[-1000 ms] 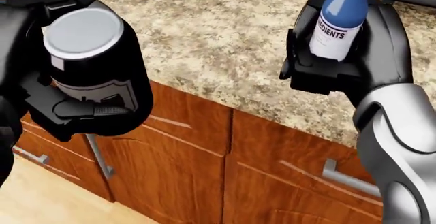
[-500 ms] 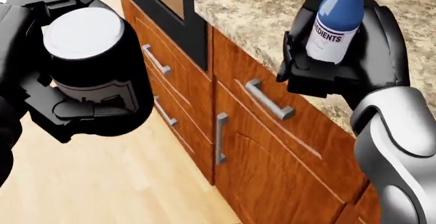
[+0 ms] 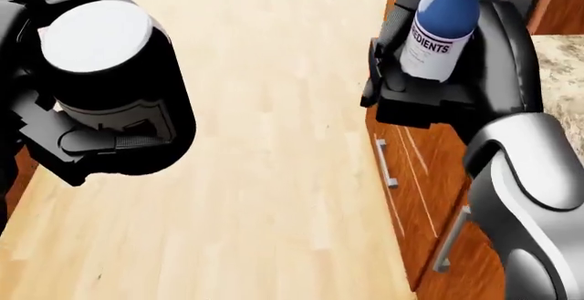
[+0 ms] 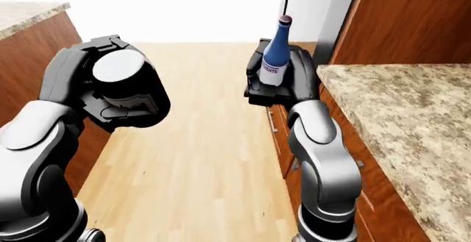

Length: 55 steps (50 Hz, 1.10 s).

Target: Move the drinks to the dining counter.

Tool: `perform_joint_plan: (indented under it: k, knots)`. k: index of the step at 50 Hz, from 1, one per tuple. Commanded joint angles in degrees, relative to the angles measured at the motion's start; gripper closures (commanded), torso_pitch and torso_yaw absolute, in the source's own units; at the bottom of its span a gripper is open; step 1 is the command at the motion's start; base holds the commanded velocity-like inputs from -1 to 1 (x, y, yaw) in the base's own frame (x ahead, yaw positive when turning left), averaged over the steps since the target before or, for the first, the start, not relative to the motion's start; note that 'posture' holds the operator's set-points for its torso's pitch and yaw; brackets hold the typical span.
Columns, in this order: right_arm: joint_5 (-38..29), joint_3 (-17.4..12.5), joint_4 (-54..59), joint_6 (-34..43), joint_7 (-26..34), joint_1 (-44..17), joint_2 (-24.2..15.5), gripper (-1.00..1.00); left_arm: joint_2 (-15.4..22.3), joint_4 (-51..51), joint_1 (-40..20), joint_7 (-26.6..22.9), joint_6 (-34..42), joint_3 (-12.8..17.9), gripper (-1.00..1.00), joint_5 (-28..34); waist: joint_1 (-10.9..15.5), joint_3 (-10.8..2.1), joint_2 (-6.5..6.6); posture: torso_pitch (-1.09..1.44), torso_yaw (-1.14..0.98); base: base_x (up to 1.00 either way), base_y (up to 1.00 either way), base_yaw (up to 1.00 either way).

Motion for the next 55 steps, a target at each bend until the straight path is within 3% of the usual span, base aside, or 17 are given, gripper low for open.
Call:
perform_joint_plan:
  k: [1,4,9,13,15,16,17,20,26,29,30,32,34,41,43,44,55]
  knots:
    - [-0.17,-0.47,-1.43,-1.73,-0.24,-1.27,-0.1,1.0,0.51,-1.53,-1.39,0.09,-1.43,0.35,1.0,-0.03,0.18,-1.66,0.11,0.0,0.0,0.0,0.0,1.0]
    - [-0.18,-0.45,-1.42,-1.7,-0.26,-1.36,-0.08,1.0,0.52,-1.6,-1.29,0.06,-1.49,0.41,1.0,-0.07,0.53,-1.49,0.26,0.0,0.0,0.0,0.0,1.0]
    - [-0.16,-0.42,-1.63,-1.69,-0.28,-1.11,-0.01,1.0,0.56,-1.68,-1.25,0.05,-1.45,0.37,1.0,-0.09,0.18,-1.12,3.56,0.0,0.0,0.0,0.0,1.0]
    - [-0.12,-0.42,-1.92,-1.3,-0.33,-1.28,-0.03,1.0,0.66,-1.95,-1.54,-0.04,-0.97,0.34,1.0,-0.09,-0.24,-1.2,7.3,0.0,0.0,0.0,0.0,1.0]
    - [-0.05,-0.51,-2.25,-0.76,-0.39,-1.52,-0.09,1.0,0.78,-2.14,-1.8,-0.12,-0.58,0.34,1.0,-0.09,0.09,-2.49,11.22,0.0,0.0,0.0,0.0,1.0]
    - [-0.02,-0.51,-2.44,-0.54,-0.39,-1.59,-0.14,1.0,0.83,-2.27,-1.99,-0.15,-0.28,0.33,1.0,-0.08,0.44,-1.55,9.02,0.0,0.0,0.0,0.0,1.0]
    - [-0.02,-0.53,-2.37,-0.52,-0.37,-1.63,-0.18,1.0,0.78,-2.3,-1.99,-0.14,-0.25,0.23,1.0,-0.08,0.51,-1.8,9.39,0.0,0.0,0.0,0.0,1.0]
    - [-0.11,-0.41,-1.98,-1.24,-0.26,-1.15,-0.03,1.0,0.5,-1.47,-1.29,-0.06,-1.63,0.12,1.0,-0.03,1.63,-2.28,7.19,0.0,0.0,0.0,0.0,1.0]
    - [0.3,-0.75,-2.19,-0.72,-0.49,-1.63,-0.06,1.0,0.17,-1.32,-1.65,0.13,-1.51,-0.23,1.0,0.22,0.8,-0.53,3.03,0.0,0.0,0.0,0.0,1.0]
    - [0.38,-0.77,-2.07,-1.01,-0.52,-1.53,-0.14,1.0,0.01,-1.43,-1.48,0.15,-1.54,-0.26,1.0,0.28,0.01,-1.81,-1.9,0.0,0.0,0.0,0.0,1.0]
    - [0.4,-0.71,-2.25,-0.88,-0.6,-1.51,-0.13,1.0,-0.02,-1.47,-1.27,0.12,-1.69,-0.17,1.0,0.27,0.02,-1.05,0.67,0.0,0.0,0.0,0.0,1.0]
    - [0.54,-0.87,-2.45,-0.69,-0.68,-1.61,-0.19,1.0,0.0,-1.68,-1.05,0.08,-1.63,-0.03,1.0,0.26,0.47,-1.21,-0.14,0.0,0.0,0.0,0.0,1.0]
    - [0.67,-0.86,-2.79,-0.4,-0.78,-1.64,-0.25,1.0,-0.04,-1.47,-0.95,0.1,-2.05,0.04,1.0,0.22,0.54,-1.75,0.79,0.0,0.0,0.0,0.0,1.0]
    - [0.65,-0.68,-2.53,-1.08,-0.74,-1.15,-0.26,1.0,-0.11,-1.69,-0.57,0.07,-2.14,0.1,1.0,0.14,-0.23,-1.1,6.45,0.0,0.0,0.0,0.0,1.0]
    - [0.58,-0.6,-2.3,-1.28,-0.72,-1.18,-0.23,1.0,-0.06,-2.18,-0.62,0.03,-1.54,0.11,1.0,0.14,-0.19,-1.87,9.55,0.0,0.0,0.0,0.0,1.0]
    - [0.56,-0.56,-2.28,-1.28,-0.71,-1.21,-0.23,1.0,-0.07,-2.15,-0.65,0.05,-1.55,0.12,1.0,0.11,-0.07,-2.75,9.87,0.0,0.0,0.0,0.0,1.0]
    - [0.49,-0.74,-2.45,-1.27,-0.56,-1.08,-0.19,1.0,-0.25,-1.72,-0.6,0.09,-2.11,-0.34,1.0,0.24,0.75,-0.38,2.61,0.0,0.0,0.0,0.0,1.0]
